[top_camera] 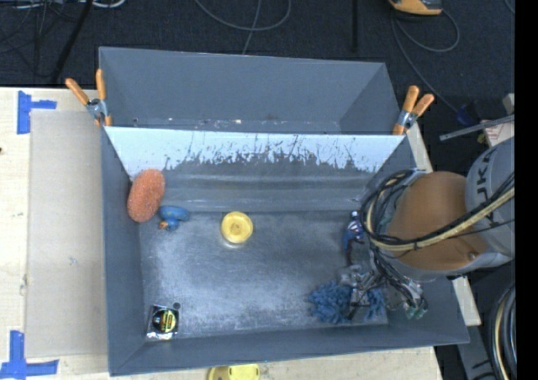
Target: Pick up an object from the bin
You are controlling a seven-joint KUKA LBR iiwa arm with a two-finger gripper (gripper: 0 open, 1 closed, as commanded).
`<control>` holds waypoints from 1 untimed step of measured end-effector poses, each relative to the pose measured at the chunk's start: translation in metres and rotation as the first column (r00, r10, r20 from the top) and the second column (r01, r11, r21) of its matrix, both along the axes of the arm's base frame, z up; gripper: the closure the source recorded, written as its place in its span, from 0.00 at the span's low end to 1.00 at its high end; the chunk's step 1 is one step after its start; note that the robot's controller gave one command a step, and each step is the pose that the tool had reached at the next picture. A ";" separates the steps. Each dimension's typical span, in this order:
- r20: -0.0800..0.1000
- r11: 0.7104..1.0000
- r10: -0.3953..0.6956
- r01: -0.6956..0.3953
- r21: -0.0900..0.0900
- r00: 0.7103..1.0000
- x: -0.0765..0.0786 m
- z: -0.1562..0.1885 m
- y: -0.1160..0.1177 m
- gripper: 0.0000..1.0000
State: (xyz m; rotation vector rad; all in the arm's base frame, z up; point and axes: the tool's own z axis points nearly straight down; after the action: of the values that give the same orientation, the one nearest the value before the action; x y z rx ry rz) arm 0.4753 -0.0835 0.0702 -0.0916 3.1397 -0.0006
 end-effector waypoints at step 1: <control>0.000 1.000 0.001 -0.001 0.000 1.000 0.000 0.000 0.000 1.00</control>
Offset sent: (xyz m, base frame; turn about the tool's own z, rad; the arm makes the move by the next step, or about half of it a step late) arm 0.0224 0.0016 0.1550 -0.0160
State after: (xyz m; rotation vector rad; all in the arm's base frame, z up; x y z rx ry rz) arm 0.4753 -0.0835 0.0702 -0.0925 3.1396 -0.0007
